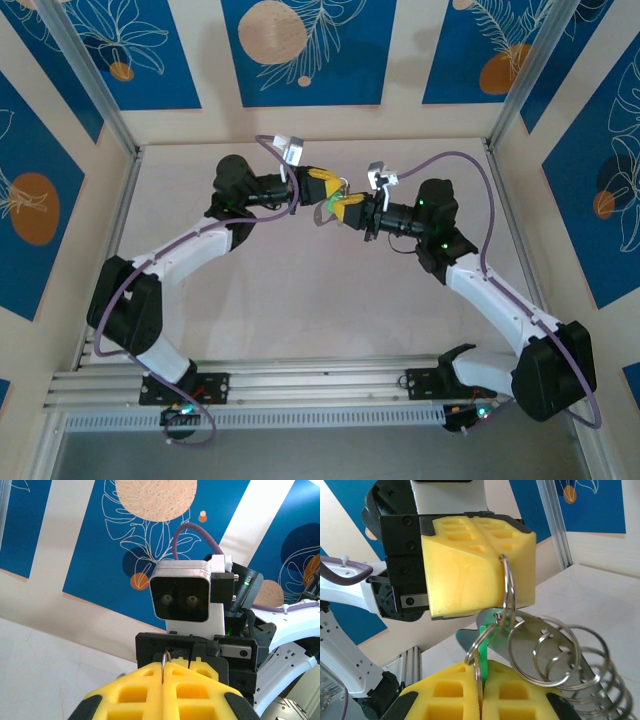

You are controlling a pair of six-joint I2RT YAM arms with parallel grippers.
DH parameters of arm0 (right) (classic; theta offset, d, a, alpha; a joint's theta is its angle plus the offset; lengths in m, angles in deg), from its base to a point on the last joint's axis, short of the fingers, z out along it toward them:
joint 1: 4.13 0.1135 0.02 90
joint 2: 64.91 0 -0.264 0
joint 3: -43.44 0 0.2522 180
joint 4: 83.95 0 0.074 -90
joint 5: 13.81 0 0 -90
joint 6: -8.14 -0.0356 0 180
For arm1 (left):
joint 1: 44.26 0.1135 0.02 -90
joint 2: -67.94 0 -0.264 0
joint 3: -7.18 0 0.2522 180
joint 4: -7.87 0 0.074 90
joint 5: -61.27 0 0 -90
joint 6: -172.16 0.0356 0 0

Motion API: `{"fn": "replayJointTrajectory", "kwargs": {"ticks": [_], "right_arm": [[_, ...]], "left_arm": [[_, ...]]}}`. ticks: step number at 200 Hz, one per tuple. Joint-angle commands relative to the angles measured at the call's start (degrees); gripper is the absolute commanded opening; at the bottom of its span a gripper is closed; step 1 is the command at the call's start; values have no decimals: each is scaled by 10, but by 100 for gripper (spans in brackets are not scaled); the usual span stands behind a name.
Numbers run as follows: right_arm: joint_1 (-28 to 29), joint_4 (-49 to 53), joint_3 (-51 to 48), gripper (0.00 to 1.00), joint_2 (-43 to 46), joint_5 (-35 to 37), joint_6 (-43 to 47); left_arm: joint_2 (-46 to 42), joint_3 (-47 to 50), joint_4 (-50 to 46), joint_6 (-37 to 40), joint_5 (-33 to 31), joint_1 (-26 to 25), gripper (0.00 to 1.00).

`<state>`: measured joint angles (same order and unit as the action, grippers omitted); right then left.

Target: Put the keys on the keyring

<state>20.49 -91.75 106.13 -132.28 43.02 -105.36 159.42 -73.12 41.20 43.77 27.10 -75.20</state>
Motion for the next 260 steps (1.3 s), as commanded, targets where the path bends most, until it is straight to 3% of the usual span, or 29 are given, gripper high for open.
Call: {"fn": "replayJointTrajectory", "kwargs": {"ticks": [1,74,102,129,198,260], "right_arm": [[20,27,28,0,-13,-18,24],[17,64,35,0,-19,-5,41],[7,78,26,32,-4,-5,45],[-11,88,0,42,30,-8,42],[-77,50,-52,44,131,10,-15],[-87,-57,5,44,84,54,-100]], "left_arm": [[-23,-13,14,18,-6,-8,0],[-26,-16,1,27,-12,-12,0],[-32,-11,1,30,-25,-13,0],[-44,5,4,37,-64,-13,0],[-42,47,143,-24,-120,-13,0],[-12,47,221,-65,-137,-24,0]]}}
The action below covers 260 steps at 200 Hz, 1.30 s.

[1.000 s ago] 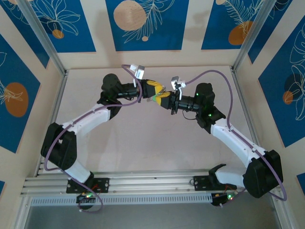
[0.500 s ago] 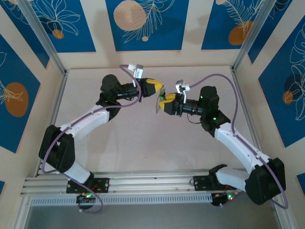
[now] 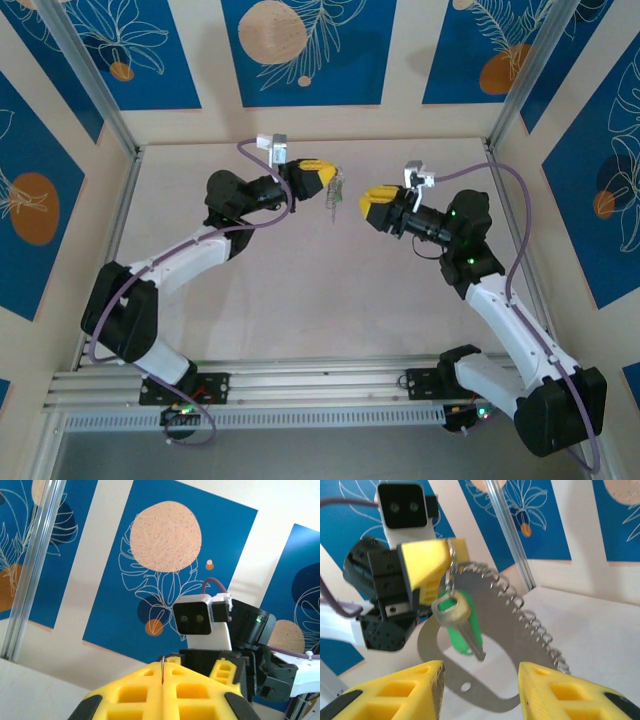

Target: Put the keys on the keyring

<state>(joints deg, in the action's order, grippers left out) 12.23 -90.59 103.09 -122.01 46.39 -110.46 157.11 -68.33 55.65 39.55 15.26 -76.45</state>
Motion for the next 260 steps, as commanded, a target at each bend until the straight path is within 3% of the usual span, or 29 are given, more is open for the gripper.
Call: {"fn": "replayJointTrajectory", "kwargs": {"ticks": [1,75,183,213,260], "right_arm": [[-4,-70,36,44,-20,20,-50],[0,-215,67,47,-91,-20,-137],[29,-231,74,43,-121,-28,-141],[31,-231,70,35,-124,-29,-141],[32,-232,64,5,-125,-35,-139]], "left_arm": [[11,-1,78,-23,-19,-11,0],[21,-7,90,-36,-29,-25,0],[25,-17,76,-30,-29,-33,0],[25,-18,71,-26,-30,-34,0],[27,-21,66,-24,-29,-36,0]]}}
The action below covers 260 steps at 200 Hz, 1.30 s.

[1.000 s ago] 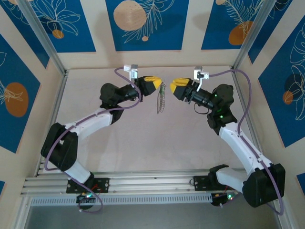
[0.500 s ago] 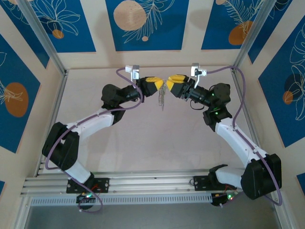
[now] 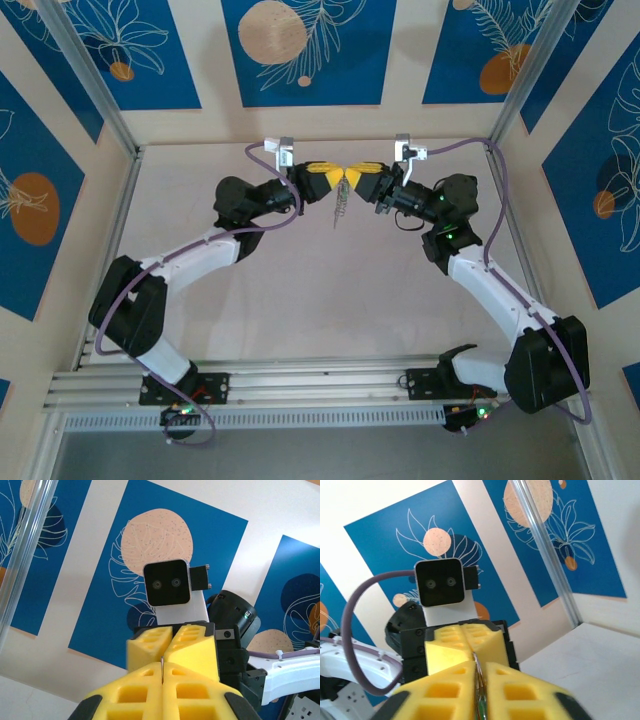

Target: Put the keys on the keyring

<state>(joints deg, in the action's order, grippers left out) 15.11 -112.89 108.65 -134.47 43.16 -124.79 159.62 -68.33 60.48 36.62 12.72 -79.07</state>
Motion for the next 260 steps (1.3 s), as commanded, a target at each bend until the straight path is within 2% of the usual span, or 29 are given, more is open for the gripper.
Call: {"fn": "replayJointTrajectory", "kwargs": {"ticks": [1,7,50,64,88,128,211,239,260], "right_arm": [[4,-9,8,4,0,-3,4],[4,-9,9,0,-1,-4,5],[2,18,16,0,1,-16,20],[-3,46,25,0,2,-22,32],[-14,108,47,0,-1,-39,51],[-30,212,87,0,-17,-89,87],[-58,415,185,0,-43,-178,182],[-57,455,206,0,-58,-187,206],[-58,466,208,0,-63,-191,212]], "left_arm": [[2,-21,18,5,-4,-10,0],[2,-21,18,5,-3,-10,0],[-4,-22,-4,18,-6,-10,0],[-13,-20,-29,36,-4,-7,15],[-37,-16,-88,73,3,2,34],[-68,-27,-184,109,21,29,49],[-55,-167,-482,234,158,94,58],[-49,-208,-585,295,189,103,59],[-45,-225,-628,320,204,106,60]]}}
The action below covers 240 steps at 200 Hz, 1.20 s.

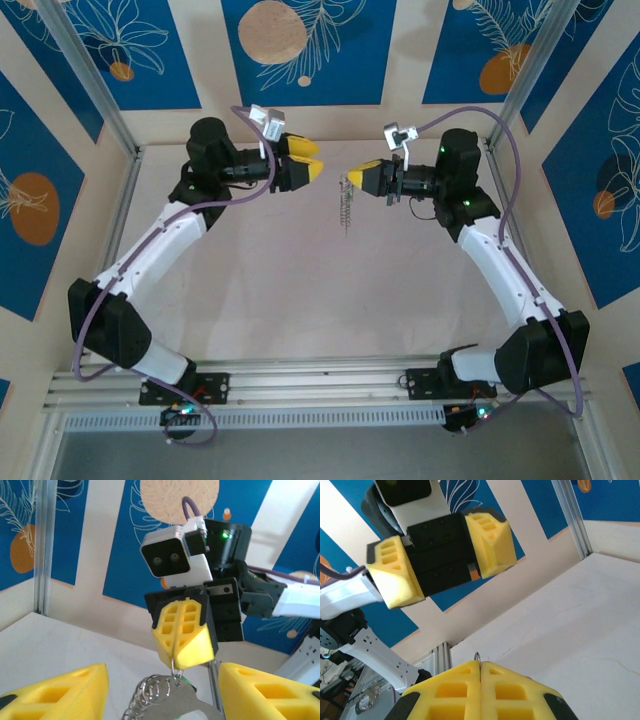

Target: Put the keys on the keyring

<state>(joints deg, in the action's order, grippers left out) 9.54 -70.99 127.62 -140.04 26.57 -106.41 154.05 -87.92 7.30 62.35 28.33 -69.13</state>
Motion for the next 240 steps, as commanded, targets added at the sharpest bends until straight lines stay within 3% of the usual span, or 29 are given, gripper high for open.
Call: {"fn": "replayJointTrajectory", "kwargs": {"ticks": [1,69,240], "right_arm": [[-2,48,18,0,-8,-25,29],[6,81,28,0,-19,-49,51],[42,82,61,0,-59,-43,73]], "left_arm": [[11,-29,-97,63,49,7,60],[25,-54,-188,116,80,8,60],[81,-70,-163,95,108,7,52]]}}
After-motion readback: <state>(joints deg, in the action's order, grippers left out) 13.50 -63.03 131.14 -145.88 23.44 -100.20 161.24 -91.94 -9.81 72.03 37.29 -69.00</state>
